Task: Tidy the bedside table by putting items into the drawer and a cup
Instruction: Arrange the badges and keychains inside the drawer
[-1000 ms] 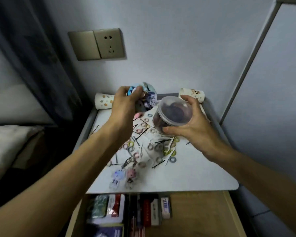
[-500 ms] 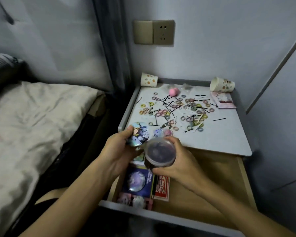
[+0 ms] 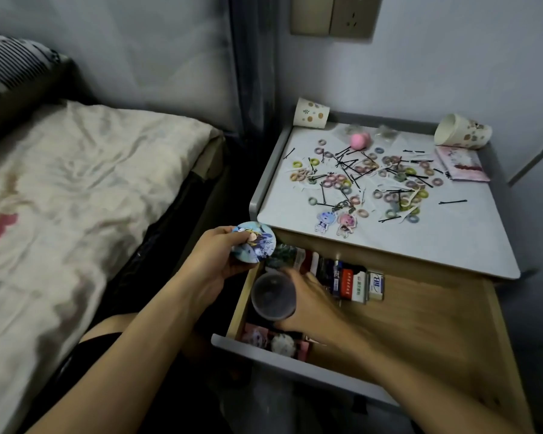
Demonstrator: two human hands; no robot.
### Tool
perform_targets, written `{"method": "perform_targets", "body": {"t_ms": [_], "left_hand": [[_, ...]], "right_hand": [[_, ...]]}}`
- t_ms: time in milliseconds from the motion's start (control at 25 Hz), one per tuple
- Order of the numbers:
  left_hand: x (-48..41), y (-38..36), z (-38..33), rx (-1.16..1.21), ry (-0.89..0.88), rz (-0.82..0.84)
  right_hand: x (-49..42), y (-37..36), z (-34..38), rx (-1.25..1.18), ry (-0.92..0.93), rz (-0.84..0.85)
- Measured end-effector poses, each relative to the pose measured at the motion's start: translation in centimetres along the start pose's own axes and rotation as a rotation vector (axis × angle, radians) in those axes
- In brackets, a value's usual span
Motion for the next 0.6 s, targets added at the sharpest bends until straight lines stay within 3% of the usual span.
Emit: {"method": "perform_targets", "body": {"t_ms": [360, 520, 600], "left_hand": [[0.4, -0.6, 1.0, -0.049, 0.04, 0.05], [0.4, -1.3, 1.3, -0.069, 0.052, 0.078], [0.5, -2.1, 1.4, -0.095, 0.053, 0.098]], "right_hand": [[1.0, 1.0, 0.6, -0.018, 0.003, 0.001], [2.7, 6.2, 3.7, -0.119, 0.069, -0.234], [2.2, 7.1, 5.5, -0.092, 0.147, -0.252]]}}
Point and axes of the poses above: each hand's wrist, its own x-axis away from the middle knuckle, its own y-axis out of the back of the hand, z = x × y, the point moved 7 cm from there along -x, towards the middle knuckle, and after that the axes turned 6 degrees about z, right-handed, at the moved point
